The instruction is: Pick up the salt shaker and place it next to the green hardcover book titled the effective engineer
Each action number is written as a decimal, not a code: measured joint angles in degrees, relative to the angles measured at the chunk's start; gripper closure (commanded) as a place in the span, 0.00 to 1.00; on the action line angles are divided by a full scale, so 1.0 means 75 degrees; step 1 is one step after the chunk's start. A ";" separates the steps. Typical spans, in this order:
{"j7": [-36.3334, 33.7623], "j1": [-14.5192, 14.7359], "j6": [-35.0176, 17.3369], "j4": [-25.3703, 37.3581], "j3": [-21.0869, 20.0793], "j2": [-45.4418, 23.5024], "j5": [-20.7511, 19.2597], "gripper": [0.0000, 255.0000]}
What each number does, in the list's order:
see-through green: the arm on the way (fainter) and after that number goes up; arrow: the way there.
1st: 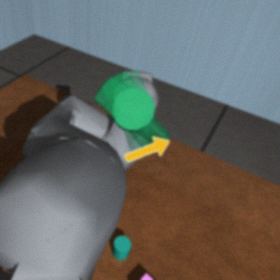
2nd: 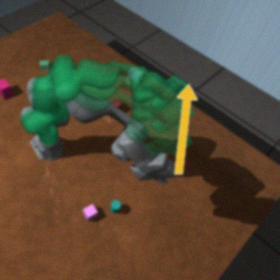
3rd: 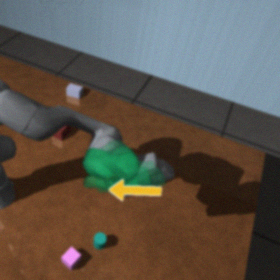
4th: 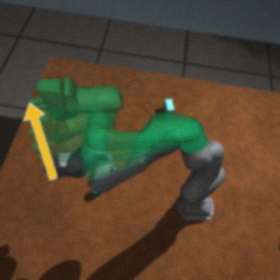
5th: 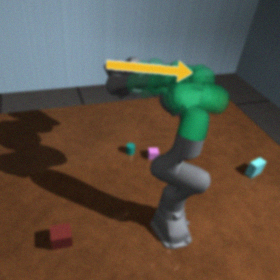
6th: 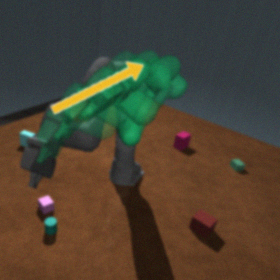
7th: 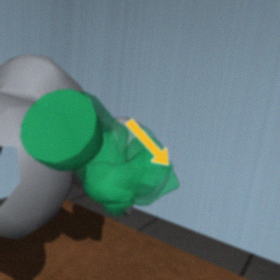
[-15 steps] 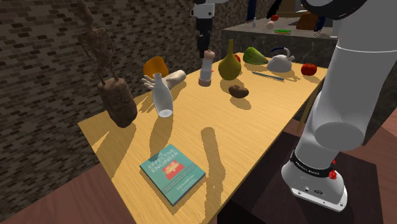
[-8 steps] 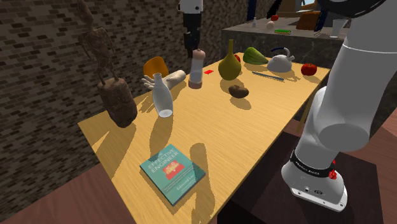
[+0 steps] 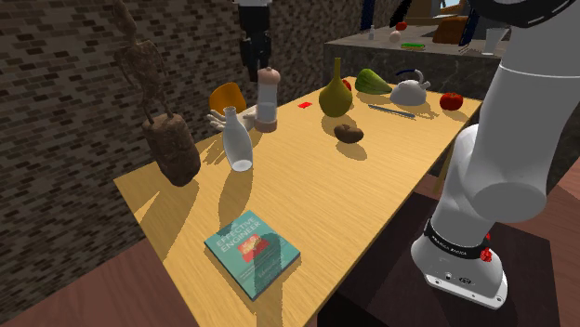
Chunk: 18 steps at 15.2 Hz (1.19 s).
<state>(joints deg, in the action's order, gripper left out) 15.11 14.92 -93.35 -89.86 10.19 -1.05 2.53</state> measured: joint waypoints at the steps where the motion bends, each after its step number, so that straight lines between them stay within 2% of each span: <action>1: -0.0131 0.0065 0.0072 0.0077 -0.0063 0.0000 -0.0007 1.00; 8: -0.1303 0.0656 0.0773 0.1315 -0.0609 -0.0495 -0.0025 1.00; 18: -0.1455 0.0757 -0.0161 0.0147 -0.0689 -0.0258 -0.0058 1.00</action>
<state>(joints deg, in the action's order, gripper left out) 4.20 20.60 -94.56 -88.76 5.03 -2.98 2.09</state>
